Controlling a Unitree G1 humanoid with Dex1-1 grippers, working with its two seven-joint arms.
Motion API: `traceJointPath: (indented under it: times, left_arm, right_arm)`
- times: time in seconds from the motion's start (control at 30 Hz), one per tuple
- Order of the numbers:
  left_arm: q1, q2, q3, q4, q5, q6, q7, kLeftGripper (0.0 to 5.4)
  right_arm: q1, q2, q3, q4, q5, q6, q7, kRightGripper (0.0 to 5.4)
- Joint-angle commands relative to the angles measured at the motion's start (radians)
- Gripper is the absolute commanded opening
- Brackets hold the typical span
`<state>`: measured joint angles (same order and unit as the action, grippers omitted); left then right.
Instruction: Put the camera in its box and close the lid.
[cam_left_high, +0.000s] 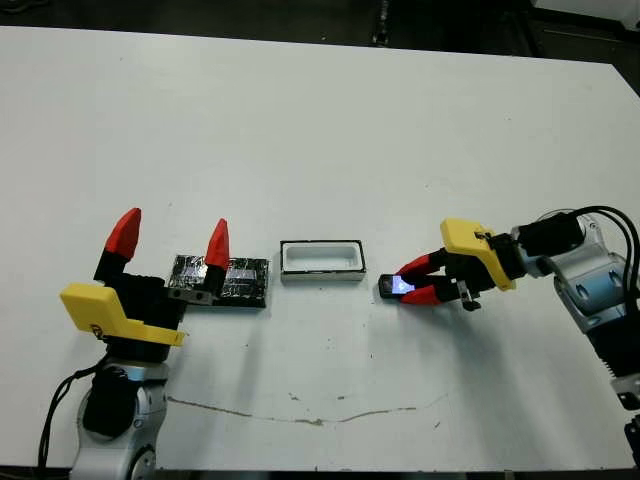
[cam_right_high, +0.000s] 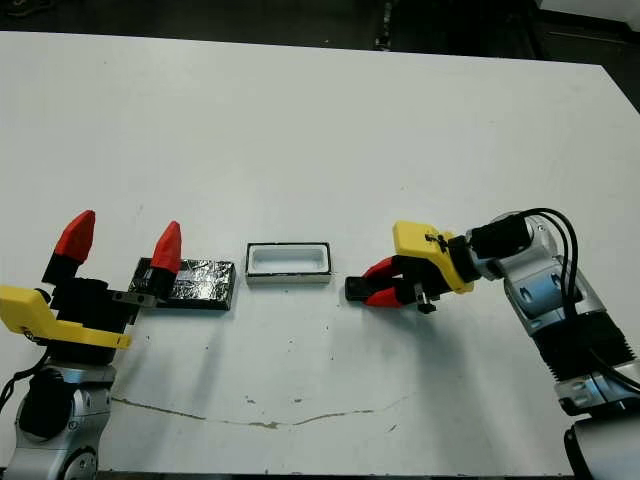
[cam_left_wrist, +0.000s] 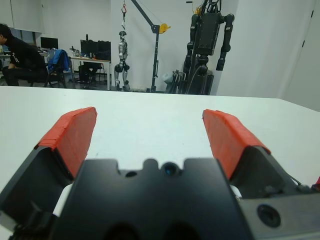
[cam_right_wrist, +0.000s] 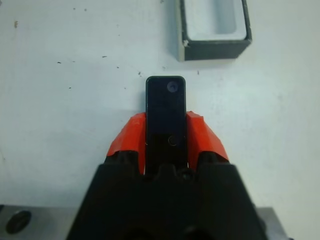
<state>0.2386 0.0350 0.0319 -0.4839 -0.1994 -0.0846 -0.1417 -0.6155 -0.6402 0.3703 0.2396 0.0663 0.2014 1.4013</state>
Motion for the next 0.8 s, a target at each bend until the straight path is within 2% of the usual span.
traceJointPath:
  times: [0.03, 0.13, 0.2, 0.27, 0.5, 0.57, 0.63, 0.7, 0.8]
  left_arm:
    - [0.011, 0.001, 0.001, 0.005, 0.004, -0.001, 0.005, 5.40]
    - [0.013, 0.000, 0.003, 0.006, -0.009, -0.003, -0.001, 5.40]
    - [0.013, -0.001, 0.002, 0.004, -0.015, -0.002, -0.002, 5.40]
    - [0.016, -0.002, -0.001, -0.002, -0.012, 0.004, 0.002, 5.40]
    - [0.018, -0.004, -0.007, 0.009, -0.013, -0.012, -0.002, 5.40]
    - [0.023, -0.002, -0.009, 0.004, 0.003, -0.012, 0.005, 5.40]
    - [0.026, -0.003, -0.010, 0.002, 0.006, -0.011, 0.009, 5.40]
    - [0.028, -0.003, -0.009, 0.005, 0.003, -0.016, 0.005, 5.40]
    - [0.026, -0.005, -0.008, 0.008, -0.009, -0.012, 0.004, 5.40]
  right_arm:
    - [-0.039, -0.014, -0.024, 0.003, 0.025, 0.051, 0.028, 1.65]
    - [-0.085, 0.004, -0.048, -0.005, 0.071, 0.126, 0.047, 1.65]
    - [-0.129, 0.022, -0.053, 0.013, 0.105, 0.150, 0.084, 1.65]
    - [-0.177, 0.032, -0.040, 0.020, 0.104, 0.180, 0.096, 1.65]
    - [-0.298, 0.138, -0.040, 0.110, 0.111, 0.127, 0.101, 1.65]
    - [-0.322, 0.191, -0.042, 0.171, 0.133, 0.146, 0.115, 1.65]
    - [-0.335, 0.240, -0.046, 0.223, 0.147, 0.118, 0.125, 1.65]
    - [-0.348, 0.284, -0.042, 0.263, 0.143, 0.106, 0.116, 1.65]
    - [-0.364, 0.334, -0.015, 0.292, 0.112, 0.132, 0.092, 1.65]
